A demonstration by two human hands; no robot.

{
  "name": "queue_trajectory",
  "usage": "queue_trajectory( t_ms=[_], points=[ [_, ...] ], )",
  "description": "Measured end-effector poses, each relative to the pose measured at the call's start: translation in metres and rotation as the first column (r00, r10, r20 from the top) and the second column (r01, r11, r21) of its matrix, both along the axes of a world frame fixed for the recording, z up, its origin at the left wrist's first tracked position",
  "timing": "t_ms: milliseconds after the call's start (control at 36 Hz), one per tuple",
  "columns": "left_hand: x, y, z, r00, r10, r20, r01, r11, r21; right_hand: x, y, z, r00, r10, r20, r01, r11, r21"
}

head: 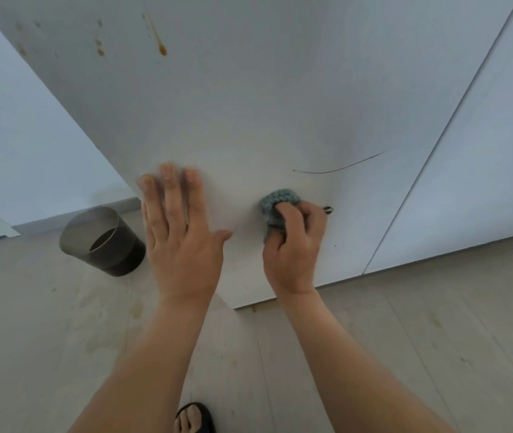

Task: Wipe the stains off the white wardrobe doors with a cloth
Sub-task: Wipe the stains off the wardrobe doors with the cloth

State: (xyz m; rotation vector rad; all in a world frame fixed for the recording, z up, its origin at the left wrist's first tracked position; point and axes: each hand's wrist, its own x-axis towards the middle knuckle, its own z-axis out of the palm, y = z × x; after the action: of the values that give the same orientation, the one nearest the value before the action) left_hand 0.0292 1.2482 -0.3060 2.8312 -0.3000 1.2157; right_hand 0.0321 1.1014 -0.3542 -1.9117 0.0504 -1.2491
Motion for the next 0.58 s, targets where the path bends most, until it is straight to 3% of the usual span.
queue_trajectory(
  t_ms=[83, 194, 250, 389, 500, 583],
  points=[
    [0.001, 0.000, -0.002, 1.000, -0.009, 0.008, 0.009, 1.000, -0.004, -0.002, 0.008, 0.000, 0.999, -0.033, -0.024, 0.034, 0.999, 0.034],
    [0.003, 0.004, -0.004, 0.997, -0.030, 0.066, 0.031, 0.999, -0.020, -0.008, 0.022, -0.009, 0.984, 0.170, -0.051, -0.176, 0.970, -0.166],
    [0.002, 0.005, -0.003, 0.998, -0.032, 0.061, 0.032, 0.999, -0.002, -0.009, 0.015, -0.012, 0.979, 0.197, -0.049, -0.201, 0.973, -0.116],
    [0.002, 0.006, -0.005, 0.999, -0.042, 0.014, 0.042, 0.999, 0.016, -0.010, -0.037, -0.002, 1.000, -0.013, -0.028, 0.020, 0.966, 0.257],
    [0.004, 0.012, -0.013, 0.998, -0.051, 0.039, 0.050, 0.998, 0.034, 0.004, -0.113, -0.002, 0.967, -0.249, -0.053, 0.252, 0.900, 0.355],
    [0.001, 0.010, -0.018, 0.999, -0.048, 0.002, 0.048, 0.998, 0.032, 0.009, -0.147, -0.006, 0.945, -0.301, -0.128, 0.327, 0.863, 0.386]
  ],
)
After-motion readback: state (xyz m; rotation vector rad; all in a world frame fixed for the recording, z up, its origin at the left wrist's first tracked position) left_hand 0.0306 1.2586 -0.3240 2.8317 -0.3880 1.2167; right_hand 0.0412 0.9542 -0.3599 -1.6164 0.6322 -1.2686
